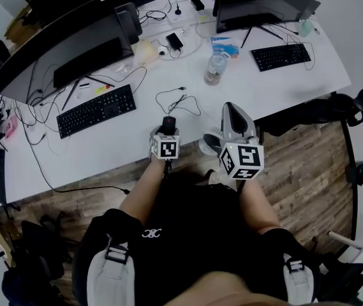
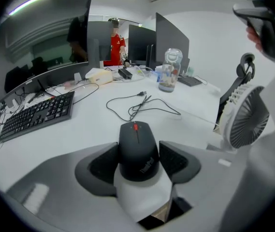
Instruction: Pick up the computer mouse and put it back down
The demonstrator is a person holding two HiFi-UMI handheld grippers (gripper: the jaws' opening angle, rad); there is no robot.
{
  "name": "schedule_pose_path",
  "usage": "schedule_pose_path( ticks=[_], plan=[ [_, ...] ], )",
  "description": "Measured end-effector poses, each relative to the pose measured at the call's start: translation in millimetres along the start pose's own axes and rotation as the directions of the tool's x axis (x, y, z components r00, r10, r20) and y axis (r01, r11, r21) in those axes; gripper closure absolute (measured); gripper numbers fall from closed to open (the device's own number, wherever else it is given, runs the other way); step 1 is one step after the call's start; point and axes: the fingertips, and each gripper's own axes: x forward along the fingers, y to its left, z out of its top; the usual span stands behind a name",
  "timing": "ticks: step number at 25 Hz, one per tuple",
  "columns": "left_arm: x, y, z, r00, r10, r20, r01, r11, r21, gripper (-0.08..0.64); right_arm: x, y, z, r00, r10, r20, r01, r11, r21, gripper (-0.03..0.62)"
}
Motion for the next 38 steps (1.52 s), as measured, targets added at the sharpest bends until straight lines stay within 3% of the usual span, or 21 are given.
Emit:
schedule_pose_path(
  ticks=[14,23,29,38],
  plan=[
    [-25,4,9,0.997,0.043,0.070,-0.037,0.997,-0.073,0.267,-2,-2,-10,0.998,0.062,-0.007,-0.062,0.998,0.008,0.588],
    [-60,8,41,0.980,0.070,0.187,-0.060,0.996,-0.060,0.272,7,18,-12,0.991,0.135,0.008,-0.136,0.991,0.021,0.588],
    [-90,11,79,0.948,0.093,0.303,-0.079,0.995,-0.058,0.272,11,26,-11,0.986,0.166,0.013,-0.166,0.986,0.021,0.588],
    [-147,10,141,0.874,0.106,0.475,-0.100,0.994,-0.038,0.272,15,31,-9,0.984,0.176,0.020,-0.177,0.984,0.032,0.588]
  ],
)
